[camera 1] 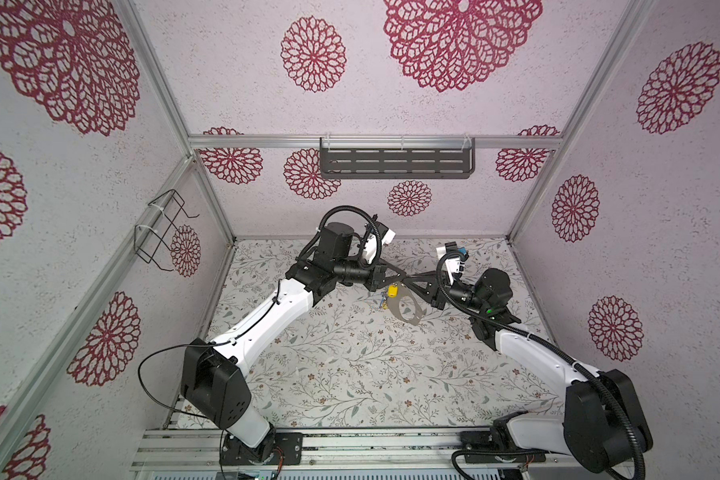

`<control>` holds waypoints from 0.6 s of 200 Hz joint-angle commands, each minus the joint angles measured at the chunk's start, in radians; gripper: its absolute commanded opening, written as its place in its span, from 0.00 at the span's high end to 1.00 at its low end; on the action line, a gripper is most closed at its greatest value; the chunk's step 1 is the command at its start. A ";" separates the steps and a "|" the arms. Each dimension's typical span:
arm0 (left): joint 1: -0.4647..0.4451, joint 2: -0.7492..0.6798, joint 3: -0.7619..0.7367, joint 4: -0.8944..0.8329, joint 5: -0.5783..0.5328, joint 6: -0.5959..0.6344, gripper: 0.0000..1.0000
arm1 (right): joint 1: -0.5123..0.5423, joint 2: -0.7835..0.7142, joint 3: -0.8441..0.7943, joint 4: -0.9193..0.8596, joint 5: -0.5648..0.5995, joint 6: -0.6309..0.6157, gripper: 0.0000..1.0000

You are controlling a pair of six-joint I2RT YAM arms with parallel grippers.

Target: Remove the keys from the keyring

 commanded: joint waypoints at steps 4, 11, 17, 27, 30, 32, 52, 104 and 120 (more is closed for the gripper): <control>-0.014 0.007 0.035 0.021 0.028 0.012 1.00 | 0.016 0.012 0.046 0.070 -0.009 0.023 0.92; -0.014 0.008 0.036 0.021 0.029 0.013 1.00 | 0.019 0.016 0.047 0.072 -0.009 0.024 0.96; -0.014 0.009 0.035 0.020 0.029 0.012 1.00 | 0.020 0.017 0.048 0.074 -0.008 0.025 0.99; -0.014 0.009 0.034 0.019 0.027 0.012 1.00 | 0.023 0.019 0.047 0.077 -0.006 0.026 1.00; -0.014 0.009 0.034 0.017 0.026 0.012 1.00 | 0.025 0.021 0.047 0.079 -0.005 0.028 1.00; -0.014 0.008 0.034 0.018 0.026 0.012 1.00 | 0.025 0.021 0.048 0.079 -0.004 0.028 1.00; -0.014 0.003 0.028 0.017 0.022 0.014 1.00 | 0.027 0.018 0.044 0.081 0.009 0.028 1.00; -0.007 -0.023 0.000 0.054 -0.039 -0.008 0.57 | 0.029 -0.026 -0.015 0.109 0.152 -0.019 1.00; 0.013 -0.064 -0.049 0.127 -0.117 -0.049 0.47 | 0.028 -0.042 -0.047 0.161 0.206 -0.024 1.00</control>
